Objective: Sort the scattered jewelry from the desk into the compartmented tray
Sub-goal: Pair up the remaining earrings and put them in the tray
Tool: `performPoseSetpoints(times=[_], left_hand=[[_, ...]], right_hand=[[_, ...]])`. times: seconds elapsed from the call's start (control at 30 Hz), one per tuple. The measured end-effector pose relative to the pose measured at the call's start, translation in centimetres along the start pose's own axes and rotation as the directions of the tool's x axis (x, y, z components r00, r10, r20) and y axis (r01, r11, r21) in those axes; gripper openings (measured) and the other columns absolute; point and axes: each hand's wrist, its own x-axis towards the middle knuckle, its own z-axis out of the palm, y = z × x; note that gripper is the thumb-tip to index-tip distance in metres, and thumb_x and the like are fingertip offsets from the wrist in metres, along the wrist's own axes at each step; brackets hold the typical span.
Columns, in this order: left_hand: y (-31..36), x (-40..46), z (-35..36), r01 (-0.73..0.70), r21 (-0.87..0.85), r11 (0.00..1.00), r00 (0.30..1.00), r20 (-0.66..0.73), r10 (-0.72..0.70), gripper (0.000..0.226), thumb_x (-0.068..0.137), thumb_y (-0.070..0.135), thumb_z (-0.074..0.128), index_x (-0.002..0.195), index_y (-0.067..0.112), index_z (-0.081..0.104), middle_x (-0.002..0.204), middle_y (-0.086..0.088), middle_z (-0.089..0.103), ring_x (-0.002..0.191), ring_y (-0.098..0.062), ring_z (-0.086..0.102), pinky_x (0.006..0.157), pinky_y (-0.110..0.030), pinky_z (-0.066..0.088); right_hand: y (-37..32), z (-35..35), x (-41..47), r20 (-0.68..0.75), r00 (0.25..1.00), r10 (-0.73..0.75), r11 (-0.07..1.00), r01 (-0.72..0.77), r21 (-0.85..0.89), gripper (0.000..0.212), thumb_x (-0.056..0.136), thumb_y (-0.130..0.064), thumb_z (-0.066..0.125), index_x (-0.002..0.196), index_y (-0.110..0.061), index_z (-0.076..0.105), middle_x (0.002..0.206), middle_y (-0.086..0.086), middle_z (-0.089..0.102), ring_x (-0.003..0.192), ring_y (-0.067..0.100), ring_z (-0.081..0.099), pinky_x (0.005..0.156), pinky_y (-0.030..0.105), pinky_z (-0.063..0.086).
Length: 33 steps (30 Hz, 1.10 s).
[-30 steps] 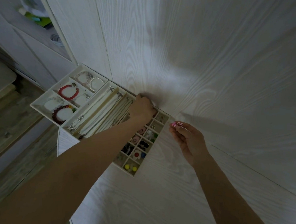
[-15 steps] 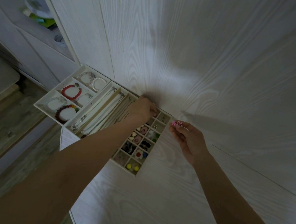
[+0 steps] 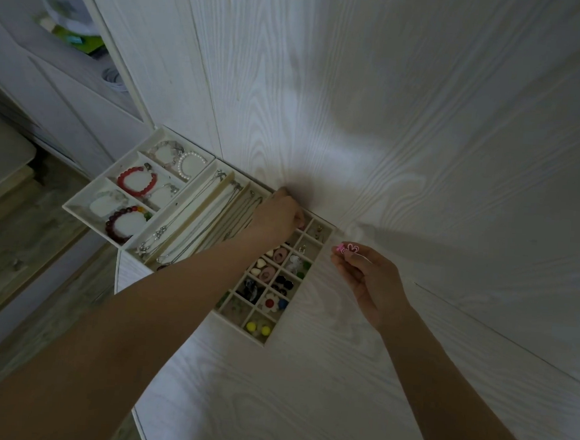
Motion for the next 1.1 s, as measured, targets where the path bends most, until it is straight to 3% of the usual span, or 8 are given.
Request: performPoseSetpoints(times=[0.2,0.33,0.43,0.5,0.63,0.8,0.93,1.1], left_hand=[[-0.1,-0.2,-0.6,0.000,-0.055,0.998,1.000,-0.006,0.000,0.017,0.090,0.018,0.060,0.101,0.015,0.072,0.128,-0.008,0.045,0.106,-0.022,0.054,0.093,-0.030,0.044],[0.3,-1.5,-1.9,0.011,-0.205,0.979,0.992,-0.123,-0.037,0.019,0.093,0.016,0.055,0.104,0.016,0.070,0.116,-0.005,0.050,0.095,-0.019,0.057,0.087,-0.022,0.043],[1.4,-3.3,-2.9,-0.124,-0.273,0.954,0.989,-0.108,0.098,0.018,0.092,0.020,0.057,0.105,0.017,0.069,0.101,0.002,0.059,0.080,-0.001,0.054,0.075,-0.005,0.037],[2.0,-4.4,-3.1,-0.207,-0.369,0.906,0.977,-0.035,0.209,0.018,0.090,0.018,0.060,0.104,0.014,0.071,0.093,0.005,0.067,0.073,0.008,0.057,0.070,-0.001,0.040],[2.0,-4.9,-2.9,-0.203,-0.402,0.893,0.975,-0.003,0.220,0.019,0.088,0.019,0.063,0.105,0.016,0.071,0.093,0.001,0.071,0.073,0.006,0.060,0.073,-0.006,0.046],[1.7,-5.1,-3.2,-0.216,-0.524,0.824,0.972,-0.037,0.231,0.017,0.082,0.000,0.066,0.098,0.002,0.070,0.083,0.005,0.066,0.068,0.015,0.059,0.066,-0.002,0.045],[1.3,-5.0,-3.2,-0.232,-0.532,0.814,0.971,-0.079,0.225,0.008,0.082,0.006,0.068,0.090,0.006,0.070,0.076,0.012,0.064,0.067,0.010,0.060,0.066,-0.006,0.046],[0.4,-4.6,-3.5,-0.287,-0.449,0.846,0.958,-0.116,0.263,0.005,0.085,0.015,0.065,0.089,0.012,0.068,0.081,0.007,0.067,0.072,0.001,0.061,0.071,-0.014,0.050]], right_hand=[[-0.3,0.4,-0.1,0.019,1.000,-0.015,0.999,0.015,-0.030,0.013,0.088,0.004,0.056,0.095,0.000,0.065,0.093,0.015,0.070,0.084,0.018,0.069,0.073,0.021,0.057],[-0.3,0.7,0.2,0.017,1.000,-0.004,1.000,0.004,-0.027,0.013,0.089,0.004,0.054,0.098,0.002,0.064,0.092,0.015,0.070,0.080,0.017,0.070,0.068,0.020,0.057],[-0.1,1.2,0.5,0.031,1.000,0.005,1.000,-0.005,-0.009,0.013,0.090,0.004,0.054,0.098,0.002,0.064,0.088,0.013,0.071,0.079,0.017,0.071,0.067,0.020,0.056],[0.1,1.7,0.6,0.043,0.999,0.003,1.000,-0.002,-0.010,0.013,0.090,0.003,0.054,0.100,0.002,0.064,0.087,0.012,0.072,0.078,0.016,0.071,0.067,0.021,0.056],[0.4,2.8,0.8,0.065,0.998,-0.014,0.996,0.019,-0.084,0.015,0.091,0.000,0.055,0.104,0.000,0.063,0.087,0.008,0.073,0.082,0.016,0.070,0.070,0.021,0.056],[0.3,3.7,0.9,0.064,0.998,0.005,0.995,0.002,-0.104,0.015,0.092,-0.001,0.054,0.105,-0.001,0.062,0.084,0.010,0.072,0.075,0.014,0.070,0.064,0.019,0.055],[0.1,4.4,1.0,0.082,0.996,0.029,0.992,-0.019,-0.123,0.015,0.090,0.001,0.056,0.104,-0.001,0.061,0.086,0.011,0.071,0.075,0.015,0.070,0.064,0.020,0.055],[-0.4,5.1,1.3,0.106,0.993,0.044,0.989,-0.028,-0.145,0.016,0.089,0.000,0.059,0.104,0.001,0.063,0.086,0.010,0.072,0.074,0.015,0.071,0.062,0.019,0.055]])
